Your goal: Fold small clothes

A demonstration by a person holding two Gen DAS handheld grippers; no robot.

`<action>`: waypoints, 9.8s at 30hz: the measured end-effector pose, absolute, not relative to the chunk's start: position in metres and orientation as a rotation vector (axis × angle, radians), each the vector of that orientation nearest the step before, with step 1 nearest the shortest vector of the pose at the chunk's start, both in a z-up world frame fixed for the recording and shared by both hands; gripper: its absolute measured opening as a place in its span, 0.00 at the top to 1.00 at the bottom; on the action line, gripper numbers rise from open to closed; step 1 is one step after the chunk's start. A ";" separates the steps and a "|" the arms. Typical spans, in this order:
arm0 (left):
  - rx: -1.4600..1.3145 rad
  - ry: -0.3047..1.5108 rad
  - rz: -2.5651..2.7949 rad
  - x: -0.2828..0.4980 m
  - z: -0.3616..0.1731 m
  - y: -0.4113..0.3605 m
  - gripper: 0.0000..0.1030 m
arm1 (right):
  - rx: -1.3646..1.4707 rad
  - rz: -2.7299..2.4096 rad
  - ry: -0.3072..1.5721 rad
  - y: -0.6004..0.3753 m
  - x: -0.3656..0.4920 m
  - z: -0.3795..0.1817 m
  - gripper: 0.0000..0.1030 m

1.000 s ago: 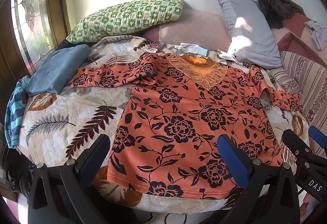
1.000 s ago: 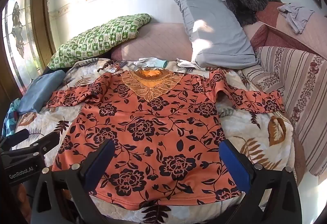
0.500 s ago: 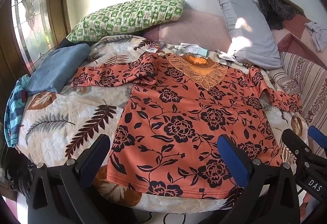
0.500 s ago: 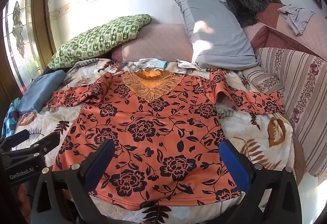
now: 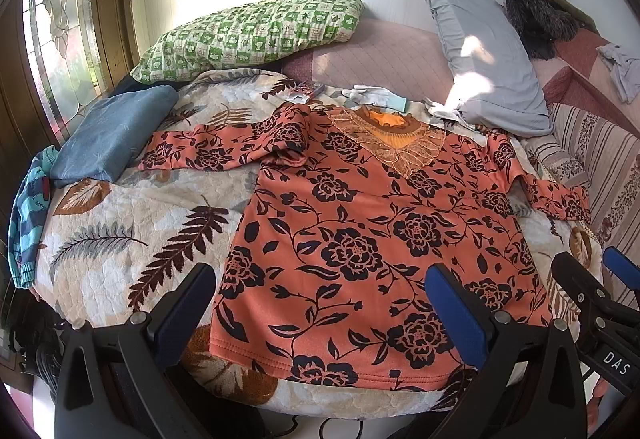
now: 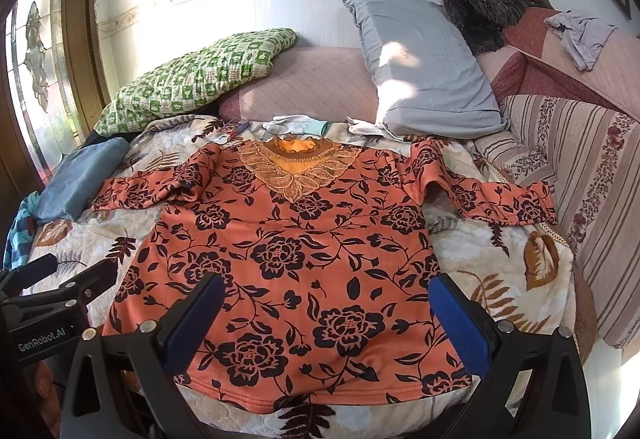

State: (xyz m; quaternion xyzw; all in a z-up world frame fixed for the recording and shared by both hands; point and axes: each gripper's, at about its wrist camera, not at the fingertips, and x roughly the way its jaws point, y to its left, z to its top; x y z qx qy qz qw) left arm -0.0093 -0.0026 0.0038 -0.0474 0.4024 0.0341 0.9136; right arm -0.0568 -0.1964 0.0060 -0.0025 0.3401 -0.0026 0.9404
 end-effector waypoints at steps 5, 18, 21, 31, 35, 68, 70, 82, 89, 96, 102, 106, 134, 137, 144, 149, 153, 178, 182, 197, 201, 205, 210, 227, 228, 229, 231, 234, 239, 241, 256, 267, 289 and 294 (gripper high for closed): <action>-0.100 0.829 0.070 -0.009 0.003 -0.004 0.00 | 0.004 -0.002 0.672 -0.196 -0.056 0.007 0.00; -0.155 0.880 0.043 -0.001 -0.008 0.009 0.00 | 0.080 0.038 0.743 -0.216 -0.045 0.002 0.00; -0.244 0.955 0.036 0.010 -0.027 0.026 0.00 | 0.186 0.015 0.804 -0.260 -0.035 -0.006 0.00; -0.276 1.072 -0.018 0.038 -0.073 0.022 0.00 | 0.968 -0.080 0.693 -0.511 0.033 -0.078 0.00; -0.250 1.084 -0.053 0.049 -0.081 0.014 0.00 | 1.157 -0.158 0.697 -0.584 0.073 -0.112 0.05; -0.436 1.025 0.023 0.066 -0.115 0.090 0.00 | 0.466 0.379 0.736 -0.219 0.288 -0.032 0.67; -0.442 1.025 0.041 0.065 -0.115 0.097 0.00 | 0.405 0.409 0.924 -0.171 0.310 -0.090 0.17; -0.372 0.973 0.026 0.114 -0.098 0.082 0.00 | 0.662 0.343 0.911 -0.272 0.266 -0.108 0.12; -0.457 0.953 -0.151 0.256 -0.075 0.048 0.00 | 0.917 0.269 0.866 -0.382 0.219 -0.127 0.12; -0.613 1.061 -0.065 0.340 -0.121 0.036 0.00 | 0.893 0.314 0.822 -0.396 0.184 -0.158 0.12; -0.592 1.100 -0.044 0.356 -0.141 0.033 0.00 | 0.856 0.368 0.809 -0.388 0.190 -0.164 0.12; -0.586 1.106 -0.007 0.360 -0.143 0.033 0.52 | 0.884 0.378 0.799 -0.392 0.190 -0.166 0.12; -0.141 1.131 0.168 0.332 -0.140 0.023 0.66 | 1.179 0.293 0.772 -0.439 0.233 -0.155 0.08; -0.144 1.131 0.160 0.333 -0.138 0.032 0.66 | 1.362 0.259 0.799 -0.450 0.252 -0.180 0.07; -0.138 1.125 0.141 0.330 -0.137 0.021 0.67 | 1.292 0.090 0.756 -0.473 0.253 -0.162 0.76; -0.111 1.117 0.155 0.326 -0.140 0.016 0.71 | 1.138 -0.008 0.918 -0.469 0.261 -0.183 0.82; -0.165 1.123 0.120 0.320 -0.129 0.024 0.71 | 1.112 -0.022 0.951 -0.470 0.249 -0.162 0.64; -1.194 0.767 0.361 0.195 -0.161 0.348 0.36 | 0.710 0.201 0.947 -0.360 0.181 -0.113 0.20; -1.237 0.734 0.382 0.196 -0.161 0.356 0.36 | 0.688 0.207 0.989 -0.348 0.175 -0.124 0.20; -0.658 0.690 0.348 0.256 -0.018 0.247 0.97 | 0.712 0.221 0.920 -0.376 0.164 -0.126 0.20; -0.442 0.575 0.135 0.273 0.057 0.120 0.97 | 0.758 0.235 0.858 -0.389 0.158 -0.130 0.20; -0.276 0.558 -0.078 0.290 0.075 -0.011 0.97 | 0.807 0.259 0.807 -0.406 0.155 -0.126 0.20; -0.134 0.655 -0.223 0.309 0.018 -0.144 0.95 | 0.878 0.242 0.781 -0.425 0.156 -0.130 0.20; -0.129 0.900 -0.041 0.265 -0.075 -0.001 0.19 | 0.923 0.270 0.801 -0.417 0.170 -0.132 0.20; -0.130 0.934 0.021 0.268 -0.084 0.020 0.19 | 0.908 0.279 0.798 -0.415 0.177 -0.127 0.20; -0.141 0.969 0.072 0.271 -0.096 0.038 0.19 | 0.885 0.272 0.798 -0.414 0.186 -0.121 0.20; -0.136 1.022 0.147 0.277 -0.122 0.063 0.19 | 0.866 0.267 0.780 -0.414 0.210 -0.109 0.20; -0.132 1.092 0.191 0.282 -0.156 0.080 0.12 | 0.778 0.215 0.882 -0.408 0.259 -0.110 0.20; -0.140 1.033 0.211 0.274 -0.140 0.084 0.08 | 0.303 0.026 1.110 -0.357 0.291 -0.113 0.30; -0.144 0.940 0.212 0.268 -0.122 0.084 0.08 | 0.262 0.031 1.043 -0.343 0.284 -0.090 0.29; -0.089 0.992 0.299 0.285 -0.137 0.101 0.07 | 0.225 0.194 0.965 -0.285 0.308 -0.067 0.19; -0.274 0.914 0.249 0.244 -0.099 0.132 0.00 | 0.408 0.181 1.018 -0.302 0.298 -0.076 0.15; -0.414 0.819 0.097 -0.074 -0.043 0.127 0.00 | 0.564 0.108 0.813 -0.399 -0.076 -0.030 0.15; -0.293 0.642 0.081 -0.090 0.027 0.112 0.00 | 0.501 0.140 0.691 -0.379 -0.082 -0.003 0.15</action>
